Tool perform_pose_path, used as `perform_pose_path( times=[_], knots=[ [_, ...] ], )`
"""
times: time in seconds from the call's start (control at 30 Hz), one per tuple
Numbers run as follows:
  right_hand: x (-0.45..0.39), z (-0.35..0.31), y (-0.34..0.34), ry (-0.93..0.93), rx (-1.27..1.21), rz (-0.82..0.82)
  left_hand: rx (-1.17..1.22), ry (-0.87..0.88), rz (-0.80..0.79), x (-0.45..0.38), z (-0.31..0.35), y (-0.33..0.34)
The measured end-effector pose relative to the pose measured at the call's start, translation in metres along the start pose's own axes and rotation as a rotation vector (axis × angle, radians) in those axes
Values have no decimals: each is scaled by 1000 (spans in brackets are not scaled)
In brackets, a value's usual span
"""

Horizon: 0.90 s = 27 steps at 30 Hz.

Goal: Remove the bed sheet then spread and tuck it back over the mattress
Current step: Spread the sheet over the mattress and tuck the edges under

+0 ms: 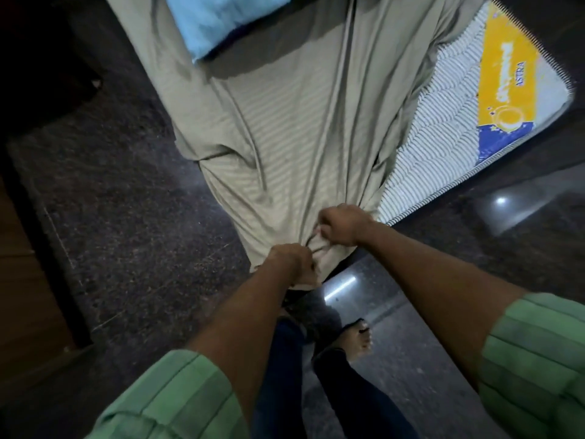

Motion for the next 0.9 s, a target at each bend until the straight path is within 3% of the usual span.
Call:
perform_pose_path(
  times=[0.07, 0.13, 0.2, 0.3, 0.4, 0.5, 0.63, 0.77, 0.9],
  knots=[
    [6, 15, -22, -76, -6, 277, 108, -54, 230, 7, 7, -15],
    [12, 41, -47, -43, 177, 500, 280, -84, 476, 12, 9, -42],
    [8, 69, -65, 71, 293, 524, 441, -83, 590, 0, 11, -69],
    [-13, 92, -80, 78, 356, 465, 599, -39, 577, -33, 23, -115],
    [-31, 98, -89, 18, 321, 394, 607, -48, 605, -56, 43, -160],
    [-38, 117, -99, -2, 221, 435, 583, -24, 601, -66, 69, -186],
    [-41, 165, -138, 35, 102, 481, 543, -11, 623, -84, 94, -210],
    [-52, 229, -173, 98, 164, 482, 634, 46, 606, -111, 123, -236],
    [-80, 277, -194, 15, 177, 364, 737, 44, 588, -150, 155, -266]
  ],
)
Point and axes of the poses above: each hand's wrist, its own x-axis away from the middle knuckle, its own y-axis out of the palm, z = x × y, the point moved 6 cm from there along -x, towards the middle knuckle, and after that the axes turned 6 degrees about -x, right-handed, at the moved point
